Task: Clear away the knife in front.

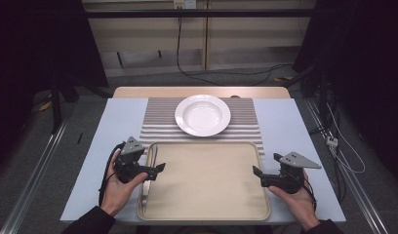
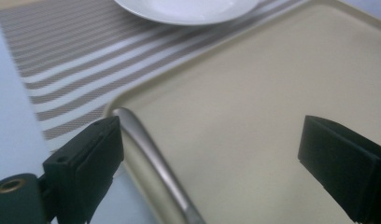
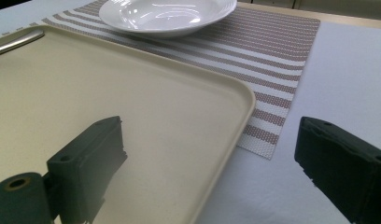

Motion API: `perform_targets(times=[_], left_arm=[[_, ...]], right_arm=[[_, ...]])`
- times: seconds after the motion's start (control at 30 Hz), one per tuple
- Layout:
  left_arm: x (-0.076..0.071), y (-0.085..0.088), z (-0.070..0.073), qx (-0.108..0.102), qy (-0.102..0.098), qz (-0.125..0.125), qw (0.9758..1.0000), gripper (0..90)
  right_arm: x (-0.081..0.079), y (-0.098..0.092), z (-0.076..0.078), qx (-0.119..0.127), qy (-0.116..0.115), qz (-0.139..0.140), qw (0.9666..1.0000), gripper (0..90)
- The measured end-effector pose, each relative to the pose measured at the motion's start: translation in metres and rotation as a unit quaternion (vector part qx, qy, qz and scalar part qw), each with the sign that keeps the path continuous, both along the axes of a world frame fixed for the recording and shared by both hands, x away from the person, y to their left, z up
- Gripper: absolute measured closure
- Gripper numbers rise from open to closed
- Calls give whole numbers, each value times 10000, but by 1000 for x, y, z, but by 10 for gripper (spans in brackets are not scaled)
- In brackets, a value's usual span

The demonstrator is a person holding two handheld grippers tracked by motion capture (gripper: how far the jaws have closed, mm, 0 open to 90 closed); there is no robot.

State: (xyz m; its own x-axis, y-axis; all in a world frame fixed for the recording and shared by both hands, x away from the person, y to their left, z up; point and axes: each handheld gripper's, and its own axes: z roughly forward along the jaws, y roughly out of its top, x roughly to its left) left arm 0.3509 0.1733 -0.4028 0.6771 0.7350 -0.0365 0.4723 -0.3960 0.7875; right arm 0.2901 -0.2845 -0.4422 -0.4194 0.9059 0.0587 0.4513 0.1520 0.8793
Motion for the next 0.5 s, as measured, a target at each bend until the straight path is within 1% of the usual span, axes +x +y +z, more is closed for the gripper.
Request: perform_targets(times=[0.07, 0.1, 0.13, 0.17, 0.2, 0.23, 0.3, 0.33, 0.37, 0.4, 0.43, 0.47, 0.5], left_arm=[[-3, 5, 0, 36, -101, 37, 9999, 61], [-4, 7, -1, -12, -100, 125, 9999, 59], [-4, 9, -1, -106, -71, 181, 9998, 58], [-4, 11, -1, -134, -42, 176, 9997, 58], [-5, 12, 0, -116, -68, 192, 9997, 59], [-7, 14, -1, -157, -110, 190, 9996, 59], [-10, 18, -2, -113, -180, 195, 9996, 60], [-11, 19, -3, -57, -160, 160, 9997, 63], [-13, 20, -5, -15, -146, 180, 9997, 65], [-14, 22, -7, -34, -155, 256, 9995, 65], [-15, 24, -10, -111, -110, 282, 9995, 65], [-16, 25, -12, -140, -94, 298, 9994, 65], [-16, 26, -14, -63, -120, 312, 9994, 64]], right_arm=[[0, 0, 0, -7, -2, -3, 10000, 81], [0, 0, 0, -13, -3, -5, 10000, 81], [0, 0, 0, -18, 1, -4, 10000, 81], [0, 0, 0, -13, 0, -10, 10000, 81], [0, 0, 0, -13, -2, -15, 10000, 81], [0, 0, 0, -12, -5, -20, 10000, 81], [-1, 0, 0, 6, -18, -25, 10000, 81], [-1, -1, 0, 6, -23, -22, 10000, 82], [-1, -1, 0, -1, -18, -20, 10000, 82], [-1, -1, 0, 8, -17, -22, 10000, 82], [-1, -1, 0, 7, -24, -26, 10000, 82], [-1, -1, 0, 3, -28, -18, 10000, 82], [-1, -1, 0, 2, -26, -14, 10000, 82]])
